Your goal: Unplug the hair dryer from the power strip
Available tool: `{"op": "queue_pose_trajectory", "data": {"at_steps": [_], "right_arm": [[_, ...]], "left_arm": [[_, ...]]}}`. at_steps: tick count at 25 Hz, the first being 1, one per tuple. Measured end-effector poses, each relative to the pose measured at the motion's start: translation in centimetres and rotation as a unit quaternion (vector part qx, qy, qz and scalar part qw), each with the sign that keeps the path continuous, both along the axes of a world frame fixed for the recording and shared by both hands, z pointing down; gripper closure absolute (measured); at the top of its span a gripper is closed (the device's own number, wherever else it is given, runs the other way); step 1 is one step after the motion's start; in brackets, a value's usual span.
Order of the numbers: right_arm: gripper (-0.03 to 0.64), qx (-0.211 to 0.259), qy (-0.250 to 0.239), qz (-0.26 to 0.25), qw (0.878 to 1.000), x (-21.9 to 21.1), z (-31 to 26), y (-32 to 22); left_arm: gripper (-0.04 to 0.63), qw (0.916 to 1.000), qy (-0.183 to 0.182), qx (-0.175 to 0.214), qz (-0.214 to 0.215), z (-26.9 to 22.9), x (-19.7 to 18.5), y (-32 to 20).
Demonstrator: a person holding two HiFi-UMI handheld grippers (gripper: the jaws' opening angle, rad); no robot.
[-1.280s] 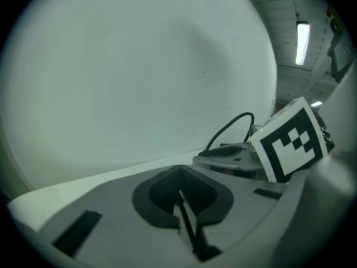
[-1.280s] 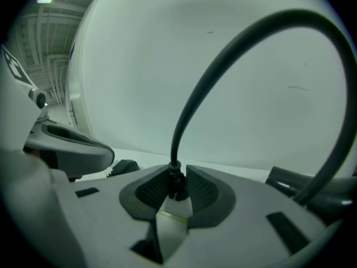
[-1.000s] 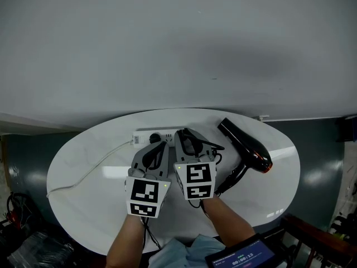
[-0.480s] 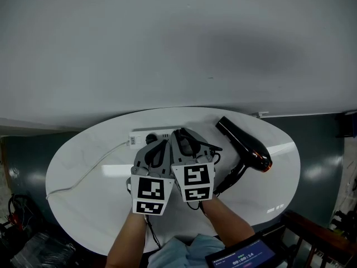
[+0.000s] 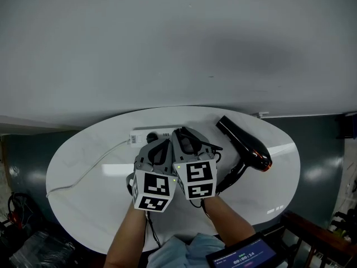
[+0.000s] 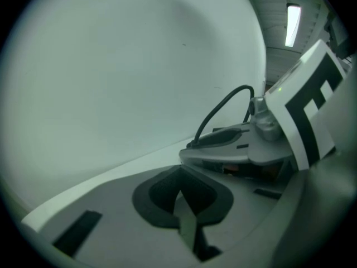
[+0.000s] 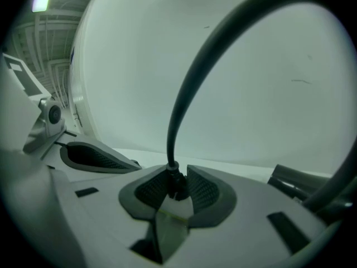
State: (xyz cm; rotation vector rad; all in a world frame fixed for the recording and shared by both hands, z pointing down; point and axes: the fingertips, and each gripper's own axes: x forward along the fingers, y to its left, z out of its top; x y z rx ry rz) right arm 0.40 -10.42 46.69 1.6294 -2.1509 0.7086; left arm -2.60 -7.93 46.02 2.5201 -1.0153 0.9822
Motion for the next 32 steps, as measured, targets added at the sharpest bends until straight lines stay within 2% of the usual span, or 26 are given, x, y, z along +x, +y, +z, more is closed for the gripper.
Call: {"op": "queue_pose_trajectory", "data": {"at_steps": [6,9,19,24,32], "right_arm": [[0.526,-0.009,-0.006,-0.006,1.000,0.2,0.3,-0.1],[0.526,-0.007,-0.003,-0.016,1.000,0.4,0.4,-0.1],[0.518,0.001,-0.001,-0.043,0.999,0.3,0.4,0.1],[0.526,-0.005,-0.003,-0.058,0.998,0.0,0.3,0.0],[0.538,0.000,-0.002,-0.075,0.997,-0.4,-0.2,0.0]], "left_arm": [[0.597,0.9993,-0.009,-0.035,0.009,0.6,0.5,-0.1],[0.597,0.9983,-0.021,-0.048,0.027,0.9,0.8,0.0],[0.597,0.9902,-0.083,-0.047,0.102,1.9,1.3,1.1],[0.597,0.9874,-0.096,-0.054,0.114,2.0,1.3,1.1],[0.597,0.9775,-0.135,-0.063,0.149,2.1,1.0,1.7]]}}
